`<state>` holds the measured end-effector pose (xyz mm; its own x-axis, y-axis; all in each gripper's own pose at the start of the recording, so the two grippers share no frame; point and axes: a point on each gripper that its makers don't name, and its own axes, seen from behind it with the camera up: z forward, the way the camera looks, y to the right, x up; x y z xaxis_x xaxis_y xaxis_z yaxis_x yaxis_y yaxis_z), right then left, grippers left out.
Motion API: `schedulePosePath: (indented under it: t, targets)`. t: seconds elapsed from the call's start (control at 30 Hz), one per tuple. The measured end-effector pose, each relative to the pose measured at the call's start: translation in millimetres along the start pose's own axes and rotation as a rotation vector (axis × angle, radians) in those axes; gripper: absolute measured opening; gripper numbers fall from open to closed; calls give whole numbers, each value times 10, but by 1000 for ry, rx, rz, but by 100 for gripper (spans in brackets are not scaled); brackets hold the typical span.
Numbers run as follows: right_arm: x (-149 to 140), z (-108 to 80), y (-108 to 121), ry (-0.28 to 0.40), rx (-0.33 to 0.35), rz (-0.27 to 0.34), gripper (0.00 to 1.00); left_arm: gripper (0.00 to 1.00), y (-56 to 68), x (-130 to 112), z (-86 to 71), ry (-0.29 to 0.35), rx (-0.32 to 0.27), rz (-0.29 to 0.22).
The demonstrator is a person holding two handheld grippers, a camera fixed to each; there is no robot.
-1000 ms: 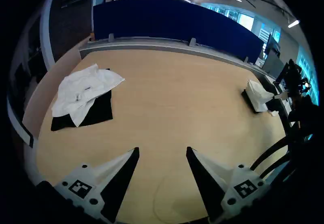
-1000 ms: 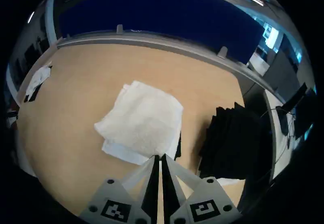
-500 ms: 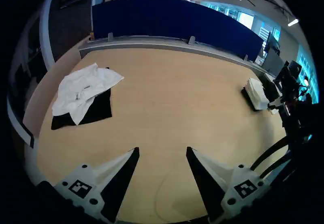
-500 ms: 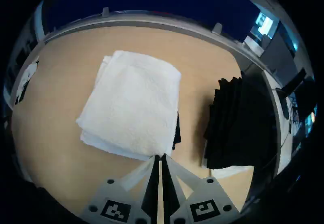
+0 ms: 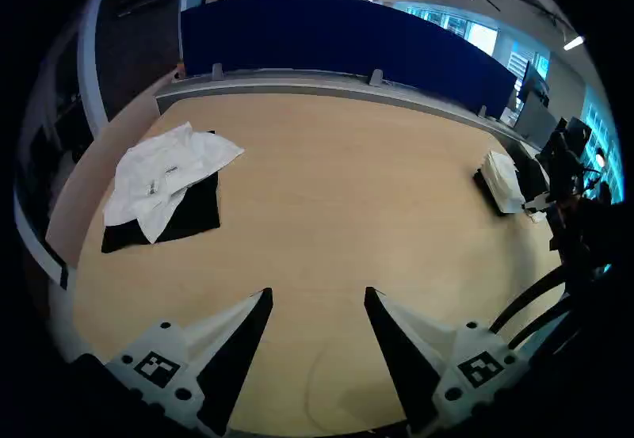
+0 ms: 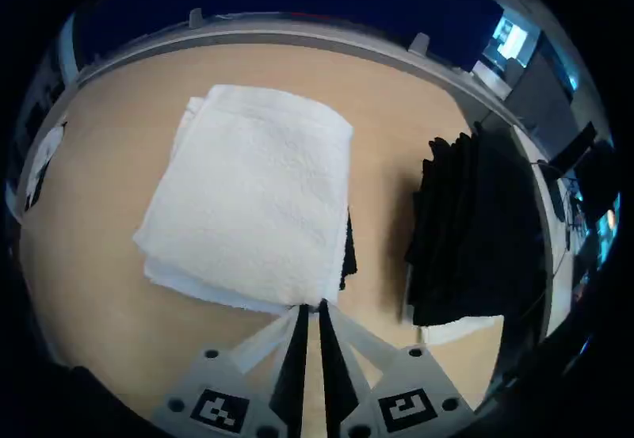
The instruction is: Fold towel
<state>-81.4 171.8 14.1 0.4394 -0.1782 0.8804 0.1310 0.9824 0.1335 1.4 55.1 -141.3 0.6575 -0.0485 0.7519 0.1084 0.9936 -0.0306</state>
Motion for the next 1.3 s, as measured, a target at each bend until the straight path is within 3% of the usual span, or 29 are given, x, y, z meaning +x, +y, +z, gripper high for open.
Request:
schedulePosePath:
  t: [0.07,0.33,0.57,0.63,1.0,1.3]
  targets:
    - [-8,-42,-6,8,3,2,15,86,5,3,2,0,-3,-2]
    - [-31,-207,-5,53,4,6,45,86,24,24,22,1,-13,1]
    - [43,-314,-81,113,22,25,89,86,36,42,14,3,-20,3]
    - [76,-327,-99,126,23,28,96,86,38,44,8,4,-21,3]
    - [386,-360,-334,188,63,27,96,86,1,20,-42,8,-12,-5]
    - [686,-253,-594,225,118,49,96,86,-59,-2,-89,9,2,-13]
